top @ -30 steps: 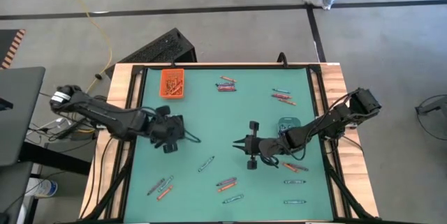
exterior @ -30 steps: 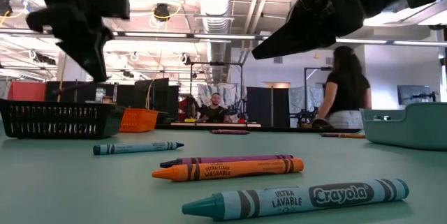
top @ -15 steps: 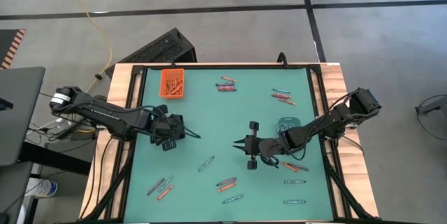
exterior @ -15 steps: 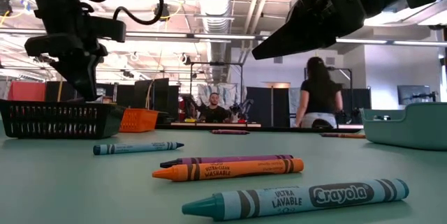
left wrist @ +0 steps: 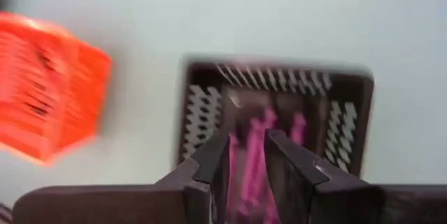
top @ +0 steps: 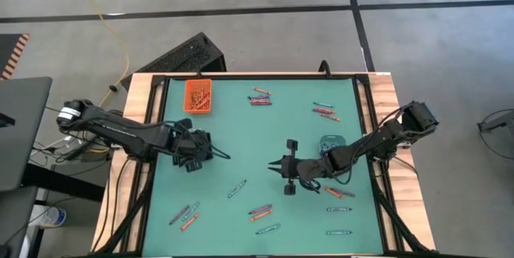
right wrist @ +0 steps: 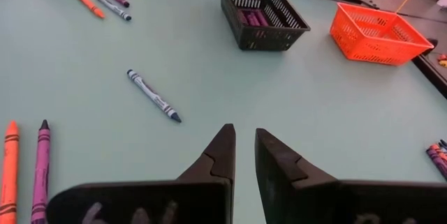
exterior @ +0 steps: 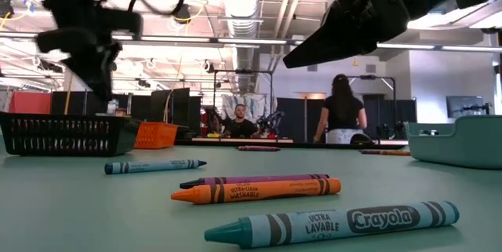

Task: Sort crayons
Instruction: Put the orange crayon into the orange bin

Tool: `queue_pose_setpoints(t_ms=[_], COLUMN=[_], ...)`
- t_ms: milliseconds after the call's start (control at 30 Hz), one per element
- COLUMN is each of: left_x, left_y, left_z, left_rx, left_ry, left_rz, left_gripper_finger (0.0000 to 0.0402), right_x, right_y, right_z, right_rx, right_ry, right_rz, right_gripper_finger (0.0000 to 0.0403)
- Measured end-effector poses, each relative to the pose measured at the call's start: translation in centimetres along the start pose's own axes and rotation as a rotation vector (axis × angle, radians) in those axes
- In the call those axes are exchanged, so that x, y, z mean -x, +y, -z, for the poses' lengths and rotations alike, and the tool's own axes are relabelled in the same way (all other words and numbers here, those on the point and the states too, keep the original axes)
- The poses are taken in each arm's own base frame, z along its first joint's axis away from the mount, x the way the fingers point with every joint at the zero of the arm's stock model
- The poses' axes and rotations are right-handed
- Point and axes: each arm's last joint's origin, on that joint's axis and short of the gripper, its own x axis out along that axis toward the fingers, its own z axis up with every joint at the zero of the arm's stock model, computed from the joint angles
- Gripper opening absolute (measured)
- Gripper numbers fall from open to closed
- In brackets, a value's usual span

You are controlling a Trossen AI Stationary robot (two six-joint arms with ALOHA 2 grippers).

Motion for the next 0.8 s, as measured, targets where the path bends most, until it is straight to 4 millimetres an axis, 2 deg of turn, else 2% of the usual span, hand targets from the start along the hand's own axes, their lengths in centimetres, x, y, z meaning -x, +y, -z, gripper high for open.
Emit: queue_pose_setpoints(t_ms=[100,167,267,367,433,500,600,700,800], left_x=[1.3,2.3,3.4,3.6,3.1,2.4,1.9,1.3,0.9], left_y=[0.2,0.1,0.3,0.7,1.1,1.5,2.3,2.8,2.9], left_z=[-0.7,-1.1,-0.6,0.3,1.2,2.3,3.6,4.6,5.2], left_rx=[-0.030,-0.056,-0.075,-0.129,-0.180,-0.195,-0.151,-0.117,-0.110], left_ry=[-0.156,-0.312,-0.520,-0.748,-0.920,-1.074,-1.241,-1.268,-1.252], left_rz=[-0.100,-0.161,-0.210,-0.101,0.016,0.107,0.173,0.178,0.166], left_gripper_finger=[0.0078,0.0078,0.0077,0.0077,0.0077,0.0077,0.0077,0.0077,0.0077], right_x=[-0.3,-0.5,-0.8,-0.9,-1.0,-1.3,-2.6,-4.3,-6.2], right_y=[-1.6,-3.3,-6.5,-10.2,-12.9,-15.6,-19.2,-21.5,-23.5], right_z=[-1.4,-2.4,-3.7,-4.3,-3.7,-3.3,-2.8,-1.8,-1.7], right_rx=[-0.037,-0.043,-0.072,-0.122,-0.169,-0.227,-0.349,-0.392,-0.355], right_ry=[0.066,0.167,0.321,0.444,0.522,0.527,0.433,0.378,0.379], right_rz=[0.015,0.039,0.115,0.179,0.194,0.182,0.085,0.013,0.027], right_gripper_finger=[0.0053,0.0050,0.0044,0.0039,0.0034,0.0028,0.0019,0.0014,0.0015])
